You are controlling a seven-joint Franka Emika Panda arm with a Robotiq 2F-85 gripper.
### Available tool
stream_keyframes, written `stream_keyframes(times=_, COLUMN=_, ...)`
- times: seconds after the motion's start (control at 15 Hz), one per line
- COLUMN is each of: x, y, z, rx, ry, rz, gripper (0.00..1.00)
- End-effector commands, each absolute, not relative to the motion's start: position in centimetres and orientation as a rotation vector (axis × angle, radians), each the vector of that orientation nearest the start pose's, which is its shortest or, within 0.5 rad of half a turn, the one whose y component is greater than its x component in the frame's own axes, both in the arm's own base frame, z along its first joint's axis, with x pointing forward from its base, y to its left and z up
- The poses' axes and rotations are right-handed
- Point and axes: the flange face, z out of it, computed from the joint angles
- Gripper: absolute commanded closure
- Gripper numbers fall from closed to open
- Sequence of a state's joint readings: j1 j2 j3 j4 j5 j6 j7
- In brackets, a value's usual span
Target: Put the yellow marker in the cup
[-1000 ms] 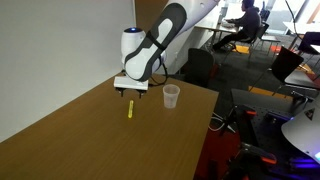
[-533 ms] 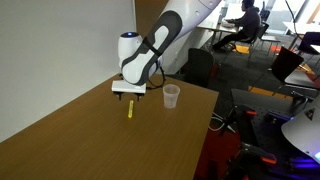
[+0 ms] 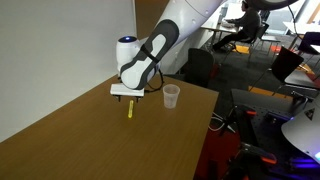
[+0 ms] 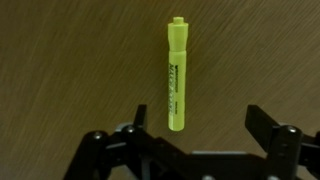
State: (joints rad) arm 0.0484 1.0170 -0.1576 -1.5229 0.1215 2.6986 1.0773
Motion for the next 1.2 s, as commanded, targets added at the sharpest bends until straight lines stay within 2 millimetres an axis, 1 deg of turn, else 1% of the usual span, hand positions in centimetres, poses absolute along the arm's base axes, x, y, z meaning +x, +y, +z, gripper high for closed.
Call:
stream_keyframes(times=0.0, x=71.6, y=-6.0, z=6.9, rx=-2.516, ry=1.793, rz=-0.32, gripper=0.0)
stream_keyframes(times=0.27, x=72.2, y=-5.9, z=6.0, rx=-2.507, ry=1.796, rz=-0.303, gripper=0.0)
stream_keyframes(times=0.8, x=71.9, y=-5.8, z=3.7, rx=-2.503, ry=1.82, rz=-0.229, gripper=0.0)
stream_keyframes(times=0.87, x=71.9, y=-5.9, z=3.5, rx=-2.502, ry=1.823, rz=-0.226, gripper=0.19)
stream_keyframes(times=0.93, x=71.8, y=-5.9, z=3.2, rx=-2.5, ry=1.825, rz=-0.225, gripper=0.28)
stream_keyframes(times=1.0, x=71.8, y=-5.9, z=3.1, rx=-2.497, ry=1.829, rz=-0.223, gripper=0.34)
stream_keyframes(times=1.07, x=71.7, y=-5.9, z=3.0, rx=-2.495, ry=1.832, rz=-0.223, gripper=0.44)
stream_keyframes(times=1.13, x=71.7, y=-6.0, z=3.0, rx=-2.493, ry=1.835, rz=-0.224, gripper=0.5)
